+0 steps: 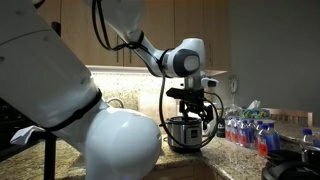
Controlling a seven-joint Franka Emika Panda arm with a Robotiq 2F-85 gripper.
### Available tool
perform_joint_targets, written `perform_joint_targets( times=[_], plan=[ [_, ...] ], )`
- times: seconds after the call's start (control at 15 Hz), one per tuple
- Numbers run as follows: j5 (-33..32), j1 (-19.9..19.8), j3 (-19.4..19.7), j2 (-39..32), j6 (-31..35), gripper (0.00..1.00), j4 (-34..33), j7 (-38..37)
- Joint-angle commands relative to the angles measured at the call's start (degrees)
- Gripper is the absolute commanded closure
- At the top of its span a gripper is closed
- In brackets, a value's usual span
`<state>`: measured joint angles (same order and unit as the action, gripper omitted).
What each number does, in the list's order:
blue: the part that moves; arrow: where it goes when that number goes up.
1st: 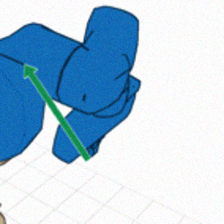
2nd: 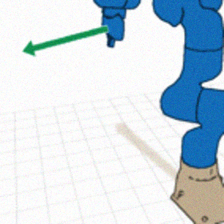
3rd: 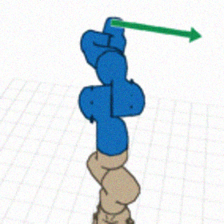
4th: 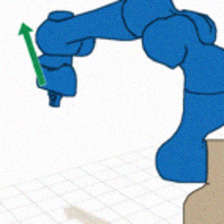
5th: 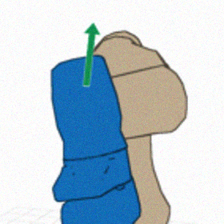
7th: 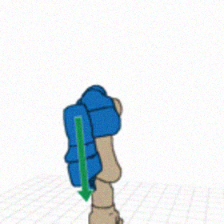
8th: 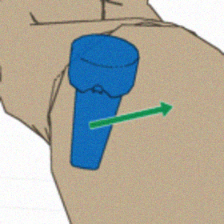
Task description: Put the black lid on the rice cooker then remove it and place it on the counter.
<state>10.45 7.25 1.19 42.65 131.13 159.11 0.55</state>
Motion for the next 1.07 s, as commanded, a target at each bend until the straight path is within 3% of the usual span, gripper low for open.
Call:
perform_joint_targets(
  times=[0.0,0.27,0.67,0.87,1.0],
  plan=[
    [0.45,-0.65,0.12,-1.56,1.3,0.0,-1.55,0.74],
    [1.16,-2.76,3.29,-5.97,4.34,0.0,-9.42,0.55],
    [3.59,-5.9,13.38,-20.47,2.47,0.0,-27.29,3.24],
    [9.14,-6.33,18.03,-29.11,-0.96,0.0,-33.52,5.43],
    [13.65,-7.73,18.32,-33.67,-1.23,0.0,-35.75,5.26]
  ],
)
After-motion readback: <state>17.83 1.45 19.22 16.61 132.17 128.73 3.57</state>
